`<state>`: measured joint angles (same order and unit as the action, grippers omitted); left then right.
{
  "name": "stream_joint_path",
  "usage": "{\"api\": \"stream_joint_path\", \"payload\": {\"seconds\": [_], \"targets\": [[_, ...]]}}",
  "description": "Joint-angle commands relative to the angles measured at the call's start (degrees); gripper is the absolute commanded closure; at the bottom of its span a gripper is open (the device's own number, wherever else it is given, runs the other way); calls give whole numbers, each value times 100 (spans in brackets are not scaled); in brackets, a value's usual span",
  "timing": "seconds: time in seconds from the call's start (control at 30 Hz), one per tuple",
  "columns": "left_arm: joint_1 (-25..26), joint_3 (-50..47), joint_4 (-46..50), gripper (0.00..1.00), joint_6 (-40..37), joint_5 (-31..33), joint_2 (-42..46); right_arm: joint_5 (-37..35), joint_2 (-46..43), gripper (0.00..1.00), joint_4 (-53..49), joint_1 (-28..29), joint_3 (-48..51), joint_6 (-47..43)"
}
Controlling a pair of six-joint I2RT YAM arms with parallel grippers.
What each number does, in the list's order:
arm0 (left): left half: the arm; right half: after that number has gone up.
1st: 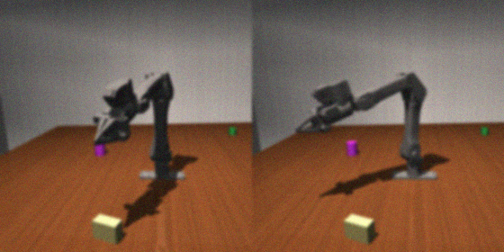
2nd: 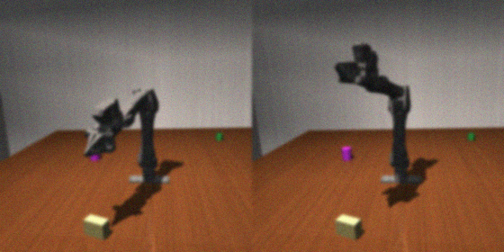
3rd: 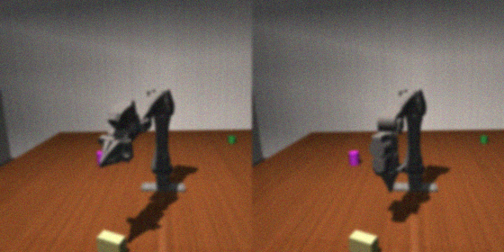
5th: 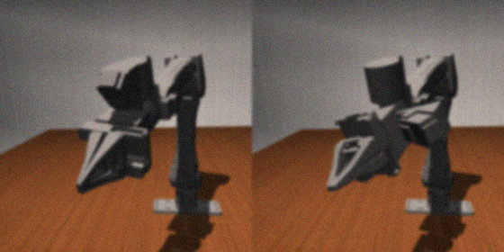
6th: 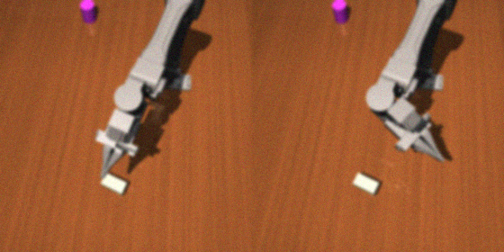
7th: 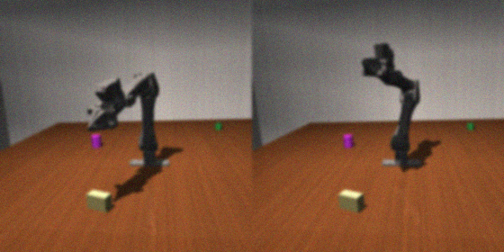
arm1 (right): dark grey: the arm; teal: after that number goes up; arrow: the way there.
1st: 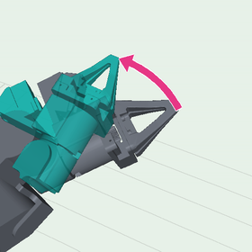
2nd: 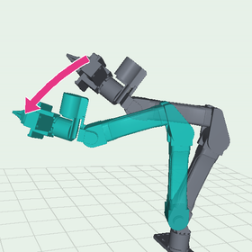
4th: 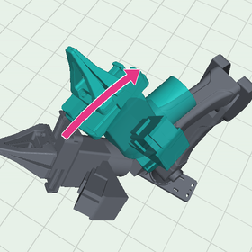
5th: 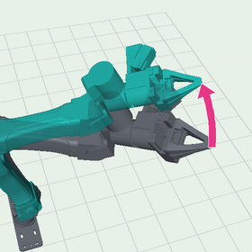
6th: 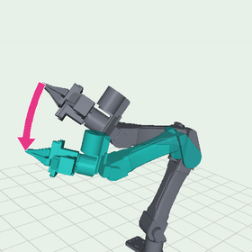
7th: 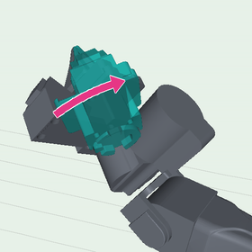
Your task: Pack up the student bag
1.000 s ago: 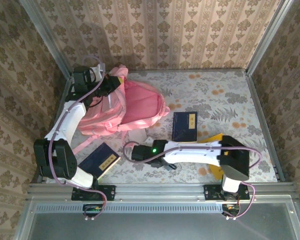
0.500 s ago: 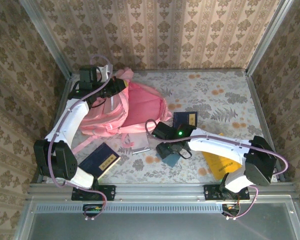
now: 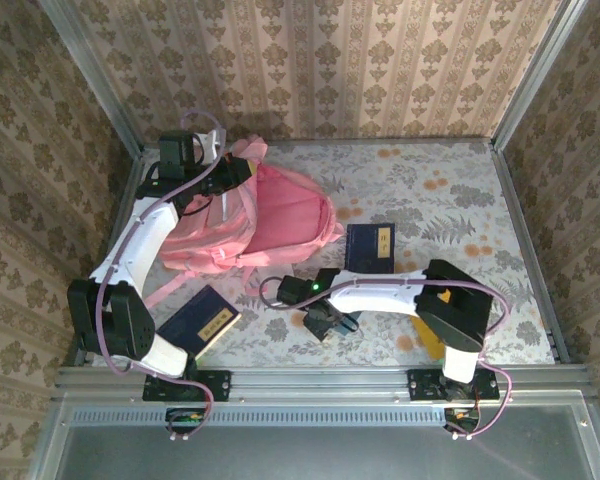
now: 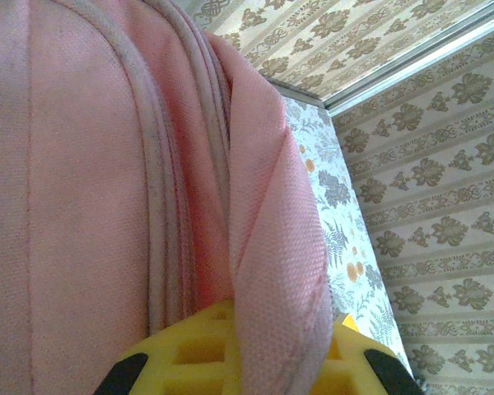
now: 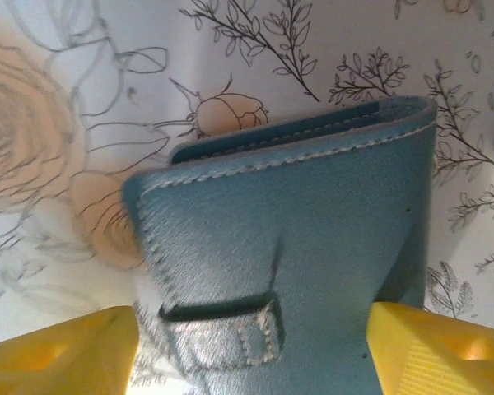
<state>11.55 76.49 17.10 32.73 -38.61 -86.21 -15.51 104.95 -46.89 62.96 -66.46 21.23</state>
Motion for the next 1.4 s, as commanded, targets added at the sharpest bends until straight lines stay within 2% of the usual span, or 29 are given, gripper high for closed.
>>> {"api": "stream_joint_path", "payload": {"seconds": [0.0, 0.13, 0.27, 0.43, 0.6, 0.77, 1.1, 1.37], "targets": [[-30, 86, -414, 100, -56, -192, 132, -321, 429, 34, -176, 54, -122, -37], [-30, 69, -433, 100, -37, -204, 125, -456, 766, 48, -224, 85, -123, -60], [-32, 68, -458, 100, -13, -217, 105, -313, 508, 59, -148, 81, -7, -88], [-30, 77, -462, 100, -4, -226, 103, 138, -148, 68, 43, -42, 186, -116], [-28, 86, -456, 100, -4, -240, 98, 970, -710, 79, 402, -354, 436, -40], [-22, 86, -445, 100, -12, -235, 105, 1483, -1144, 79, 657, -675, 610, 93], [14, 194, -383, 100, -29, -322, 89, 2054, -2206, 81, 962, -1387, 864, 356], [136, 345, -219, 100, -117, -332, 62, 2650, -2885, 87, 1518, -1941, 1266, 677]]}}
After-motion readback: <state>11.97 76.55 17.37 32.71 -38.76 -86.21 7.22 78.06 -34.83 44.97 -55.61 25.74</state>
